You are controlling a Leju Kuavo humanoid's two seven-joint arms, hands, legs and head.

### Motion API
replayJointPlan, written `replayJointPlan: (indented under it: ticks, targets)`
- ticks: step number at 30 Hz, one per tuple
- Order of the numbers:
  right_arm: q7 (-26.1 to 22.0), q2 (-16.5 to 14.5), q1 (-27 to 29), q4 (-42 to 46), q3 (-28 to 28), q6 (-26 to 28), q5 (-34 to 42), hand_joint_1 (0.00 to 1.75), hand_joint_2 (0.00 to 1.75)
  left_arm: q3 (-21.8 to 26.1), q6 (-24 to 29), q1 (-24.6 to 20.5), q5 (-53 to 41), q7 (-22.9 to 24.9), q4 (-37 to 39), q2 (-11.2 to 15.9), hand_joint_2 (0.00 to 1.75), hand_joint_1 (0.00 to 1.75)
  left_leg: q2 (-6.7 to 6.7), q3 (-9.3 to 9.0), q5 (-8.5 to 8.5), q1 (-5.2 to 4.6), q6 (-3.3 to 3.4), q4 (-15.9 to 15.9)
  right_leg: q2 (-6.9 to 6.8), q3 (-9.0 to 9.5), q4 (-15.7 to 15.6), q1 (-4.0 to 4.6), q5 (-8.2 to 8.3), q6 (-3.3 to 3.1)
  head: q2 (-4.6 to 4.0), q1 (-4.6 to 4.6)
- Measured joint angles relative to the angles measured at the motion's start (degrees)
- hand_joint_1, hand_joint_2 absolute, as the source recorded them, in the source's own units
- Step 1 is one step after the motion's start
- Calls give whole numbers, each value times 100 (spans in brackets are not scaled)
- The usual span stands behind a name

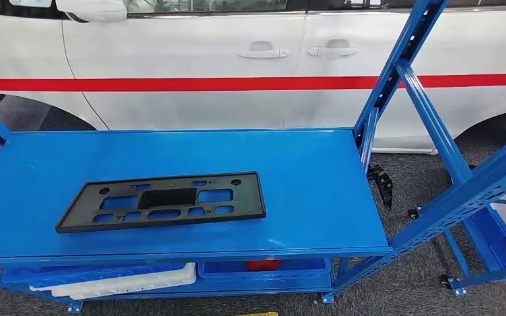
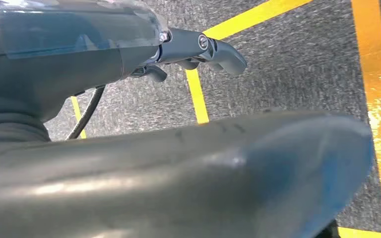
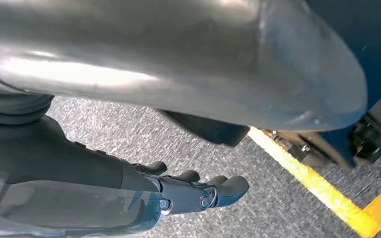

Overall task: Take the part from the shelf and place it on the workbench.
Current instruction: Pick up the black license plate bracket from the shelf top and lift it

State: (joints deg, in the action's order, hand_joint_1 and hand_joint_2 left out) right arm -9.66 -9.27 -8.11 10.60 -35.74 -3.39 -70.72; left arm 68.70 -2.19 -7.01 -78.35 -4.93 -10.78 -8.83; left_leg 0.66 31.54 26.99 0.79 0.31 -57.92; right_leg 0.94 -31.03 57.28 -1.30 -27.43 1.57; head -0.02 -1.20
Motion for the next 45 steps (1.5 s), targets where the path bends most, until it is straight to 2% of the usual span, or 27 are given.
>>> replayJointPlan:
  ticks: [9, 13, 14, 15, 16, 18, 19, 20, 21, 23, 24, 25, 27, 29, 30, 32, 33, 34, 35, 36, 37, 38, 39, 40, 41, 42, 45]
  targets:
    - [-47, -92, -5, 0, 2, -40, -89, 0, 0, 2, 2, 4, 63, 232, 0, 0, 0, 0, 1, 12, 13, -35, 20, -31, -3, 2, -12, -17, 6, 23, 0, 0]
    - [-43, -98, -15, 0, 4, -61, -137, 0, 0, 4, -22, 3, 114, 264, 0, -3, 0, 0, -7, 12, -29, -45, 97, -16, -4, 5, -2, -50, 15, 88, 0, -1]
    - [-38, -96, -16, 0, 4, -61, -133, 0, 0, 4, -22, 1, 109, 262, 0, -5, 0, 0, -16, 6, -63, -34, 131, 16, -12, -17, 59, -53, -46, 98, 0, -1]
    - [-32, -94, -17, 0, 4, -61, -126, 0, 0, 4, -26, -1, 98, 259, 0, -9, 0, 0, -28, 6, -93, -20, 164, 50, -21, -83, 219, -51, -182, 98, 0, 0]
    - [-26, -91, -16, 0, 4, -61, -117, 0, 0, 4, -33, -2, 87, 256, 0, -12, 0, 0, -40, 12, -120, -11, 191, 75, -31, -196, 492, -49, -381, 93, 0, 0]
    - [-16, -87, -10, 0, 3, -56, -104, 0, 0, 4, -54, 1, 67, 250, 0, -13, 0, 0, -51, 52, -144, -31, 215, 78, -40, -508, 1237, -41, -790, 83, 0, 0]
    - [-13, -83, -2, 0, 3, -52, -99, 0, 0, 4, -66, 4, 61, 249, 0, -13, 0, 0, -55, 74, -154, -40, 214, 72, -41, -613, 1517, -41, -883, 81, 0, 0]
    - [-10, -79, 3, 0, 2, -48, -95, 0, 0, 4, -77, 5, 56, 247, 0, -13, 0, 0, -57, 97, -164, -47, 208, 63, -42, -629, 1612, -41, -866, 76, 0, -1]
    - [-9, -75, 7, 0, 2, -44, -91, 0, 0, 4, -87, 5, 49, 246, 0, -13, 0, 0, -56, 118, -174, -50, 198, 47, -44, -531, 1476, -41, -741, 65, 0, -1]
    - [-9, -67, -1, 0, 2, -37, -80, 0, 0, 4, -101, 1, 28, 246, 0, -16, 0, 0, -52, 160, -188, -51, 168, 3, -51, -93, 709, -38, -413, 19, 0, -1]
    - [-10, -63, -9, 0, 2, -34, -75, 0, 0, 4, -104, -1, 19, 248, 0, -21, 0, 0, -49, 178, -198, -53, 141, -15, -52, 90, 372, -22, -292, -7, 0, -1]
    - [-12, -61, -15, 0, 2, -32, -70, 0, 0, 4, -107, -5, 12, 251, 0, -26, 0, 0, -47, 190, -213, -54, 104, -28, -52, 195, 159, -2, -229, -35, 0, -1]
    - [-18, -59, -28, 0, 2, -32, -69, 0, 0, 4, -107, -10, 13, 250, 0, -34, 0, 0, -44, 210, -259, -52, 13, -19, -48, 195, 81, 40, -185, -96, 0, -1]
    - [-25, -63, -40, 1, 2, -37, -74, 0, 0, 4, -100, -7, 24, 218, 0, -35, 0, 0, -42, 248, -251, -41, -70, -42, -57, 163, 8, 17, -135, -190, 0, -1]
    - [-29, -65, -46, 1, 2, -40, -81, 0, 0, 4, -94, -3, 31, 196, 0, -35, 0, 0, -41, 297, -151, -33, -107, -141, -67, 142, -24, 4, -92, -241, 0, -1]
    - [-39, -68, -55, 2, 2, -49, -102, 0, 0, 4, -80, -1, 40, 152, 0, -34, 0, 0, -43, 512, 275, -13, -170, -690, -92, 76, -58, 1, -18, -301, 0, -2]
    - [-43, -67, -57, 2, 2, -55, -114, 0, 0, 4, -71, 0, 47, 128, 0, -36, 0, 0, -43, 648, 507, -7, -199, -1080, -102, 30, -52, 6, 13, -312, 0, -2]
    - [-45, -67, -57, 2, 2, -61, -125, 0, 0, 4, -60, 5, 55, 102, 0, -36, 0, 0, -44, 750, 663, 0, -225, -1417, -111, -16, -44, 10, 40, -309, 0, -3]
    - [-46, -66, -56, 2, 2, -72, -133, 0, 0, 4, -49, 11, 62, 77, 0, -36, 0, 0, -44, 767, 706, 6, -244, -1588, -118, -58, -32, 11, 64, -302, 0, -3]
    - [-46, -66, -56, 2, 2, -82, -138, 0, 0, 4, -38, 16, 65, 51, 0, -36, 0, 0, -45, 663, 630, 14, -255, -1517, -121, -92, -16, 9, 82, -292, 0, -3]
    - [-47, -66, -57, 2, 2, -92, -141, 0, 0, 3, -30, 18, 61, 30, 0, -35, 0, 0, -47, 439, 475, 24, -259, -1209, -121, -117, 1, 6, 96, -279, 0, -3]
    - [-47, -66, -58, 2, 2, -102, -142, 0, 0, 3, -21, 16, 57, 6, 0, -34, 0, 0, -48, 150, 332, 34, -255, -756, -121, -134, 21, 2, 104, -261, 0, -3]
    - [-49, -65, -60, 2, 2, -108, -143, 0, 0, 2, -13, 11, 54, -19, 0, -33, 0, 0, -44, -108, 231, 29, -231, -357, -119, -149, 39, 5, 114, -236, 0, -3]
    - [-49, -64, -63, 2, 2, -111, -144, 0, 0, 2, -6, 8, 53, -41, 0, -33, 0, 0, -41, -273, 172, 20, -195, -81, -118, -156, 53, 11, 124, -208, 0, -3]
    - [-50, -64, -68, 2, 2, -114, -145, 0, 0, 2, 0, 5, 51, -59, 0, -33, 0, 0, -36, -339, 176, 7, -153, 59, -115, -165, 65, 23, 134, -177, 0, -2]
    - [-51, -62, -74, 3, 2, -115, -146, 0, 0, 1, 3, 6, 43, -71, 0, -33, 0, 0, -33, -335, 176, -1, -113, 79, -111, -175, 73, 37, 126, -177, 0, -2]
    - [-54, -55, -86, 4, 2, -116, -150, 0, 0, -2, 2, 16, 18, -98, 0, -35, 0, 0, -35, -305, 170, -2, -56, 120, -103, -191, 76, 49, 110, -317, 0, -1]
